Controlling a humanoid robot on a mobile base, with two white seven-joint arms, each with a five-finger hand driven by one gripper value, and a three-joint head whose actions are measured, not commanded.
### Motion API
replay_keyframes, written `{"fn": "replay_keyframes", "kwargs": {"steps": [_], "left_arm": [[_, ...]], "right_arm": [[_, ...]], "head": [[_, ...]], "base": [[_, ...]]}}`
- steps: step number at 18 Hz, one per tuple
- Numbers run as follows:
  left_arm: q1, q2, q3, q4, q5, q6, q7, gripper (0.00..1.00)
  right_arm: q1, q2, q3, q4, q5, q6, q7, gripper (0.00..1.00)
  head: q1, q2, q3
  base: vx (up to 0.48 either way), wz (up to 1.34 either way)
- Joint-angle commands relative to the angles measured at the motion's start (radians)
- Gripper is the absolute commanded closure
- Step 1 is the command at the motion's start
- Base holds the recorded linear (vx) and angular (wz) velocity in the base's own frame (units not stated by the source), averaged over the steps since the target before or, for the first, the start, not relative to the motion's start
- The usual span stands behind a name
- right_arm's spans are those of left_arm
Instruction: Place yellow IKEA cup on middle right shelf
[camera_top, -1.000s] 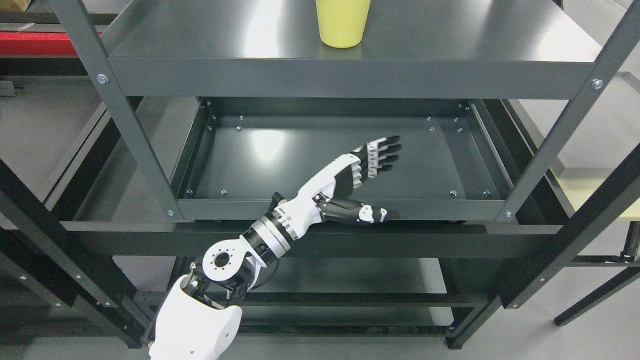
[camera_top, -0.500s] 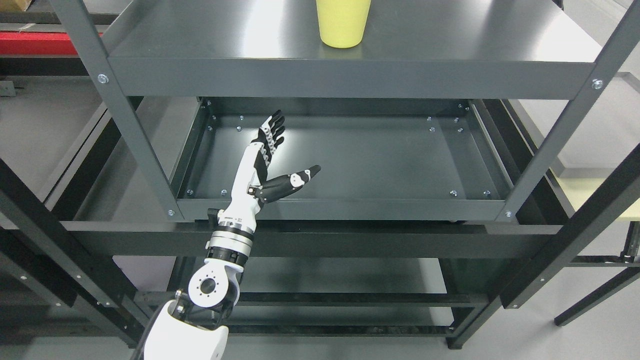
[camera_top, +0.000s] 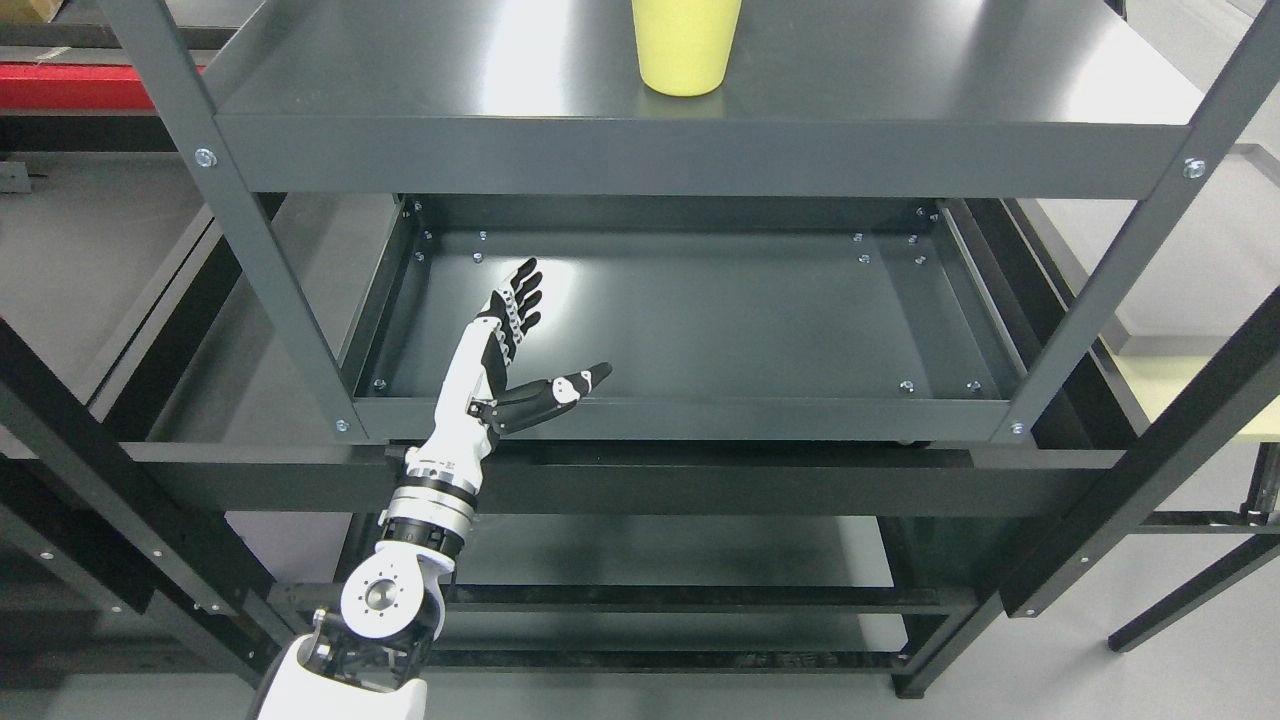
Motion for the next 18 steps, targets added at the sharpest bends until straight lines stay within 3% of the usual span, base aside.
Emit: {"fn": "replay_keyframes", "kwargs": {"steps": [1,18], "left_arm": [[0.003,0.032,0.086,-0.091,-0.005,0.003,-0.093,0.02],[0.035,0.031,0.124,-0.091,-0.005,0.011,-0.093,0.01]], "right_arm": [[0.014,-0.017,0.017,0.0,-0.025,0.001,0.001,0.01],[0.014,-0.017,0.017,0.0,-0.025,0.001,0.001,0.01]], "head": [[0.0,0.0,0.0],[0.0,0.0,0.0]], "base": [[0.0,0.0],[0.005,0.0]]}}
